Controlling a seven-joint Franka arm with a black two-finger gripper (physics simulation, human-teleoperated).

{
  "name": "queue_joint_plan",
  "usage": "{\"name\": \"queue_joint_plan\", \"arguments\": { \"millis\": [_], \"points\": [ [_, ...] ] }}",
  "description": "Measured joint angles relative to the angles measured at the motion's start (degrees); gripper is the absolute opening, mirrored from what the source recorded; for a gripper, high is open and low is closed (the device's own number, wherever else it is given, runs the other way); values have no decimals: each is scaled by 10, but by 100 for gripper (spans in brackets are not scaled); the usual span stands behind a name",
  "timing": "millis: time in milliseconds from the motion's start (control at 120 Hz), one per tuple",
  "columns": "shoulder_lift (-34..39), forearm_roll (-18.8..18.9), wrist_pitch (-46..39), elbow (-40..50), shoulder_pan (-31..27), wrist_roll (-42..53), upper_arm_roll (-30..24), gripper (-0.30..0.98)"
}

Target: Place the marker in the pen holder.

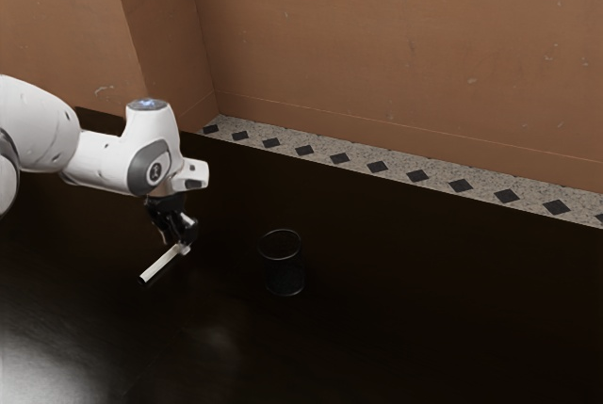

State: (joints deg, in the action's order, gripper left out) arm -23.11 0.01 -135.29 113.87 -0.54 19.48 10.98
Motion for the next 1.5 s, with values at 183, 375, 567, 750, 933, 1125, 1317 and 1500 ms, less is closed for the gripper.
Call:
{"name": "queue_joint_plan", "arguments": {
  "millis": [183,375,567,750,933,1125,1317,1500],
  "points": [
    [-11,-1,-24,0,-8,21,0,31],
    [-23,-1,-39,1,-6,37,0,30],
    [-20,-1,-45,5,-3,48,0,8],
    [-19,3,-48,6,-4,53,0,-1],
    [39,9,-48,7,37,52,1,-5],
    [132,15,-47,4,112,40,-4,-6],
    [165,8,-56,1,145,23,-36,-7],
    [126,-13,-79,-30,146,10,-55,-7]
  ]
}}
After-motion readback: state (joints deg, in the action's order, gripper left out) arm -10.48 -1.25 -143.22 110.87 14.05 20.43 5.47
